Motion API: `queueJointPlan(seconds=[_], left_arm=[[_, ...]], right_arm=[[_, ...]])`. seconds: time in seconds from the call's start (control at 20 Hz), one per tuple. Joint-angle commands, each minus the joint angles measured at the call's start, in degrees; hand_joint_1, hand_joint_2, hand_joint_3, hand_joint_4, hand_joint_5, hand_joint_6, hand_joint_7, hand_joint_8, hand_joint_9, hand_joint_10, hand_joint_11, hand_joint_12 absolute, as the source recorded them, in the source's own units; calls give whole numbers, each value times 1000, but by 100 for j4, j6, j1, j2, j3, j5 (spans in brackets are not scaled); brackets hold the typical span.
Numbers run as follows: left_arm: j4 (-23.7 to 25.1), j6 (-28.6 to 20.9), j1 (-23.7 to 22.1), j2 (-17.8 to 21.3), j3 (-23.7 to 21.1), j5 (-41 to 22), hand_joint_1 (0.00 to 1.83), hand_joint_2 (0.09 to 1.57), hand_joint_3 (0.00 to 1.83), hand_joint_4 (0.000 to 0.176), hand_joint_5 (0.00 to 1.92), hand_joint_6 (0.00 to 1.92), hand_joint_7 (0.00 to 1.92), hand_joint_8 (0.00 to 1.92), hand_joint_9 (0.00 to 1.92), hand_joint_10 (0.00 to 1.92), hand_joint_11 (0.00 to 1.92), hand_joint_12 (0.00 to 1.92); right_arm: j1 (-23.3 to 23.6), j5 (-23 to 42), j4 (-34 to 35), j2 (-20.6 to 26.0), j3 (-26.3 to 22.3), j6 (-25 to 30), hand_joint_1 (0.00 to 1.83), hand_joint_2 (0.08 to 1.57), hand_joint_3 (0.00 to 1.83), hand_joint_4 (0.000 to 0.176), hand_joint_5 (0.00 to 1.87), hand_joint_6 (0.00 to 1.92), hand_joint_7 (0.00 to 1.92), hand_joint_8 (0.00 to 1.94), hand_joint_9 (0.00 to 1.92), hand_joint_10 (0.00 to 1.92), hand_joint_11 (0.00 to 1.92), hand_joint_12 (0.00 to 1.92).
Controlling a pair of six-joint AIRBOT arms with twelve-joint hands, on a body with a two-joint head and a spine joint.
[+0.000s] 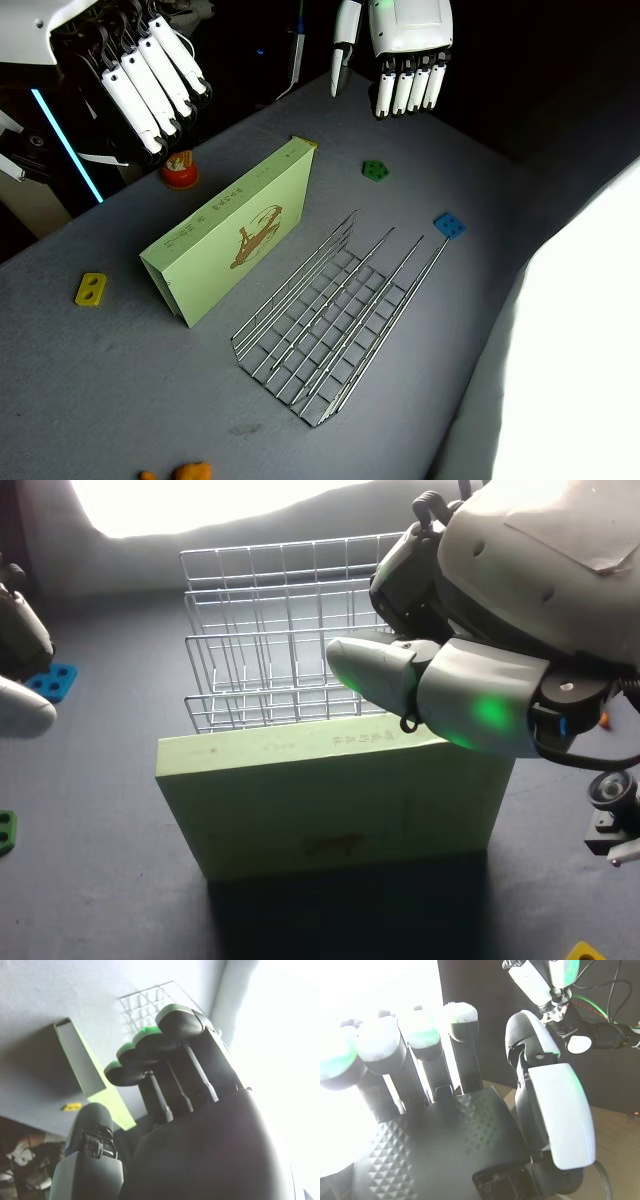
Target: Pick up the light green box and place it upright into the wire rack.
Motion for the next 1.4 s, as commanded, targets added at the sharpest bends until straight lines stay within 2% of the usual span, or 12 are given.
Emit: queueJointPlan(seconds=[0.0,0.05,0.1,0.55,0.6,0.65,0.7,0.85,0.9,1.05,1.15,1.35], left_arm=[[45,7,-78,20,-17,454,176,1175,169,6,228,106,279,53,221,127,0,664],[48,7,-78,19,-16,454,116,1245,25,9,254,20,295,4,260,27,0,673],[48,7,-78,19,-16,454,114,1251,13,9,257,12,296,1,264,17,0,674],[51,7,-75,19,16,455,114,1252,10,9,258,10,296,1,265,14,0,672],[51,7,-71,25,25,455,73,1251,6,20,212,2,236,0,220,3,0,600],[51,7,-37,33,55,457,50,1253,4,23,179,0,198,0,177,0,0,520],[51,6,-21,33,101,459,62,1250,2,24,162,0,174,0,168,0,0,528],[51,6,-41,29,216,461,66,1250,1,24,158,0,168,0,165,0,0,531],[51,6,-56,31,229,461,66,1250,1,24,157,0,168,0,165,0,0,531],[51,3,-125,38,221,461,66,1250,1,24,157,0,168,0,165,0,0,532],[51,3,-150,38,220,461,75,1247,0,20,158,0,162,4,168,1,0,580],[51,-4,-153,38,234,461,76,1247,0,19,158,0,160,4,169,1,0,595]], right_arm=[[116,406,-277,26,-38,-17,421,1054,255,0,158,260,139,81,60,257,0,706],[119,406,-277,26,-41,-17,409,1143,77,0,185,128,141,6,92,118,0,664],[118,406,-275,27,-44,-17,409,1165,31,0,204,81,142,0,112,71,0,650],[133,407,-24,31,-42,-161,409,1167,26,0,207,74,142,0,115,64,0,652],[140,410,103,31,-40,-191,399,1159,17,0,199,58,158,3,119,56,0,518],[146,391,260,31,-38,-195,354,1163,13,0,192,40,169,3,128,47,0,403],[182,191,486,30,-9,-197,348,1156,6,0,180,25,189,5,136,40,0,313],[344,-490,1151,-3,136,-203,347,1154,4,0,177,21,195,5,139,36,0,287],[384,-543,1365,-43,156,-313,347,1154,4,0,177,20,195,5,139,36,0,286],[482,-560,2850,-284,195,-1630,347,1154,4,0,177,19,195,5,140,35,0,282],[474,-432,3725,-508,291,-2312,346,1154,3,0,177,19,195,4,140,34,0,281],[465,-195,4438,-862,469,-2791,346,1154,3,0,178,18,196,4,140,32,0,280]])
